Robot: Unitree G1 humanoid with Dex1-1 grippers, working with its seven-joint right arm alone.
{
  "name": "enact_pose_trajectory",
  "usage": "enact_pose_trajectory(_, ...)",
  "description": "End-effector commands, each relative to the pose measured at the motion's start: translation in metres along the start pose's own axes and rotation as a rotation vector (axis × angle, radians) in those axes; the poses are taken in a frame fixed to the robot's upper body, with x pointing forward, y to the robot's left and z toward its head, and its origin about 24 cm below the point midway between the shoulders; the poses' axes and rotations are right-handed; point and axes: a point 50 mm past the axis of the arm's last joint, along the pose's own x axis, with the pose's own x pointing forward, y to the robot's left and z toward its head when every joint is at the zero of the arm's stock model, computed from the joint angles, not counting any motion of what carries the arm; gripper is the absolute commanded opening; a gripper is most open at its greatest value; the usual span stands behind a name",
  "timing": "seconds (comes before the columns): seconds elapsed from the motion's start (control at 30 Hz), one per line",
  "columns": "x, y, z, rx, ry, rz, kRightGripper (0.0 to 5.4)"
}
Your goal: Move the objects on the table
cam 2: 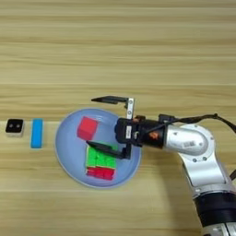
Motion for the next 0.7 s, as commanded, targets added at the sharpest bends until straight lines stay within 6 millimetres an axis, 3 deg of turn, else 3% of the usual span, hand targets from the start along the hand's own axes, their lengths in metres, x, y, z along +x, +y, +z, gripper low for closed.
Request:
enact_pose_trajectory(0.03, -0.0041, -0.0194, 0.0059, -0.108, 0.027, -0.027, 5.35)
enact_pose_trajectory(0.7, -0.0044, -0.0107, -0.0009, -0.16, 0.086, 0.055, 5.35)
